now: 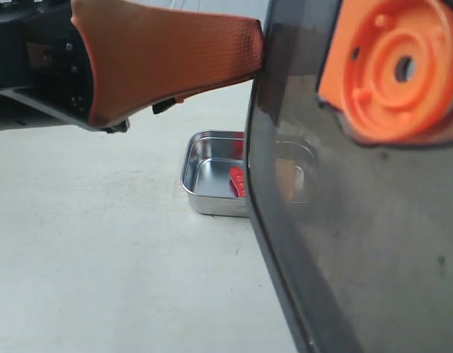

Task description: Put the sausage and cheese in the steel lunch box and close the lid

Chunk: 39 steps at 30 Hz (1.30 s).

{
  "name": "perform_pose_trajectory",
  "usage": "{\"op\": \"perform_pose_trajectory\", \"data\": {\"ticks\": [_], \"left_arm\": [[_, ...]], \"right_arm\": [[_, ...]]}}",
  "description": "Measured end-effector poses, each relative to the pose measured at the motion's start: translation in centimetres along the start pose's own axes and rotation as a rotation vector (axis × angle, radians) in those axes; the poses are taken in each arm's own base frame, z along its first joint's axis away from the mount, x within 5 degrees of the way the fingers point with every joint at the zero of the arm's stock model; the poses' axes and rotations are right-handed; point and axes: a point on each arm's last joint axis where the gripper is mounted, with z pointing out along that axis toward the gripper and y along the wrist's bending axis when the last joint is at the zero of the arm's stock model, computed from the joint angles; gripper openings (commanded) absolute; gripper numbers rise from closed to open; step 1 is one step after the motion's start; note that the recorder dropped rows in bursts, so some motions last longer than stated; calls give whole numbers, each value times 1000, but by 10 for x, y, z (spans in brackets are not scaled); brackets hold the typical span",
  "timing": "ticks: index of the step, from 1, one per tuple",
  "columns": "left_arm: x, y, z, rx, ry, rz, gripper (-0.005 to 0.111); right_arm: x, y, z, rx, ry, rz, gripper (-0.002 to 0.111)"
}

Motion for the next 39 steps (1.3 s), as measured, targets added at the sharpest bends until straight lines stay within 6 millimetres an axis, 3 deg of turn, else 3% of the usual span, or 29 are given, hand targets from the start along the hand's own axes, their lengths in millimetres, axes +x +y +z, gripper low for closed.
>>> {"op": "perform_pose_trajectory", "data": {"ticks": [11,19,32,36,39], "left_arm": [[-1,0,0,0,-14,-2,61],[-3,4,-1,-46,-34,8,61],[0,30,-6,-329,11,67,61],[-7,36,-16,-452,-20,98,61],[-22,36,-42,-595,-99,84,61]], "right_arm": [[1,-3,0,29,16,-11,-1],[12,-25,-4,283,122,63,-1],[5,-57,-18,649,48,30,-1],[5,-80,-18,759,20,60,-1],[16,-116,-12,838,45,172,-1]]}}
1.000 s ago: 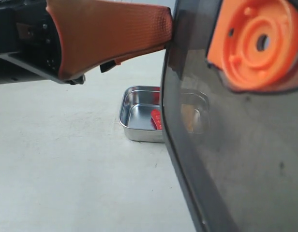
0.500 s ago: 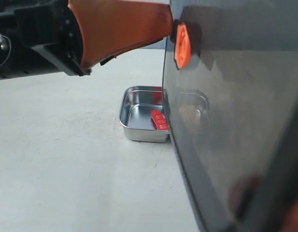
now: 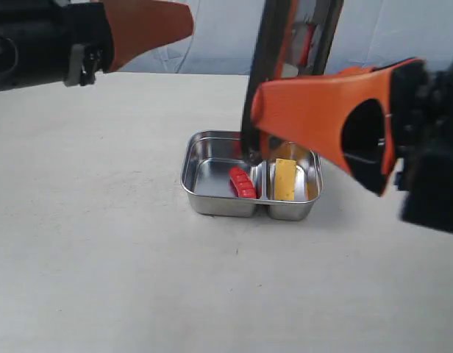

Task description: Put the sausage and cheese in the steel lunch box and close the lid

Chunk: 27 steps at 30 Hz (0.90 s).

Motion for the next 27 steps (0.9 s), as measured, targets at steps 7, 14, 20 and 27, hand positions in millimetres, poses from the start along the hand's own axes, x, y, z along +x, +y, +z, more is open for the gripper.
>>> {"op": "perform_pose_trajectory", "data": {"ticks": [7,14,20,27], "left_arm": [[-5,15,-33,-183,82,108,61],[-1,21,-38,-213,107,106,61],[-1,21,-38,-212,107,106,61],[-1,21,-38,-212,107,106,61]], "right_arm": [[7,-9,23,-12,46,119,-1],[6,-1,21,-93,50,95,-1],[9,6,20,-174,76,-15,-1],[7,0,21,-107,48,-23,-1]]}}
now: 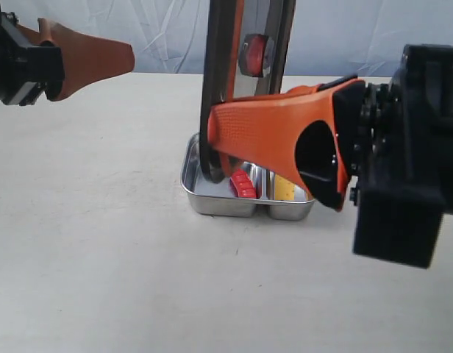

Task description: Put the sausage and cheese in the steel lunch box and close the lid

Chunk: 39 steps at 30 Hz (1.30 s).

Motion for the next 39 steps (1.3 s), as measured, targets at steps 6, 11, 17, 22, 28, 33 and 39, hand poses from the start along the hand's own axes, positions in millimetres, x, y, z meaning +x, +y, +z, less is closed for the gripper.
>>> {"op": "perform_pose_trajectory", "data": {"ticks": [6,11,17,22,28,33,39], "left_arm": [[0,0,0,0,0,0,61],[0,0,0,0,0,0,61],[0,0,0,4,2,0,61],[0,0,0,4,2,0,61],[0,0,0,5,2,0,61],[0,0,0,5,2,0,61],[0,-1,0,7,3,0,61]], "right_arm": [[3,-2,0,21,32,-55,-1],[7,-9,-10,157,92,-44,-1],[5,-13,-22,318,56,-46,-1],[13,-11,-16,299,-69,-36,-1],[25,-16,-14,266,-197,6,-1],[30,-16,-14,222,-245,-11,-1],[37,-8,-11,146,-169,-102,-1]]}}
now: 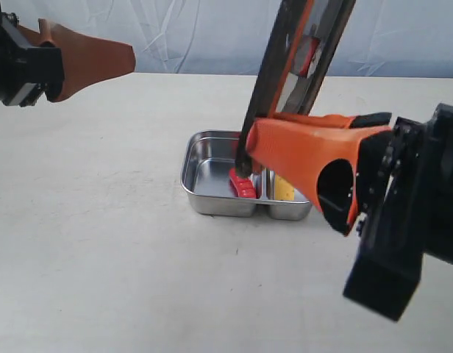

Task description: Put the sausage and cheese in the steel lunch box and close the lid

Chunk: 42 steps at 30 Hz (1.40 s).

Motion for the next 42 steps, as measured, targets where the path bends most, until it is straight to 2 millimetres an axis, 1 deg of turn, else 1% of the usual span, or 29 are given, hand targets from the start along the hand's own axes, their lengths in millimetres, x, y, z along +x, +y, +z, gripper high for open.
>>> {"op": "perform_pose_trajectory", "data": {"ticks": [6,11,15,19,22,26,28,30,36,42], "left_arm": [[0,0,0,3,1,0,61],[0,0,0,3,1,0,61],[0,0,0,3,1,0,61],[0,0,0,3,1,0,61],[0,0,0,3,1,0,61],[0,0,0,3,1,-2,61],[0,0,0,3,1,-2,61],[0,0,0,5,2,-2,61],[0,0,0,5,2,-2,61],[0,0,0,5,2,-2,61]], "right_arm": [[10,8,4,-102,85,-75,-1],[22,9,14,-154,161,-93,-1],[27,9,15,-163,211,-96,-1],[29,8,15,-146,231,-64,-1],[28,11,15,-181,224,-46,-1],[24,24,11,-320,186,-20,-1],[20,28,8,-351,160,-9,-1],[16,29,3,-354,132,4,-1],[6,26,-6,-286,76,37,-1],[-1,27,-12,-278,35,82,-1]]}}
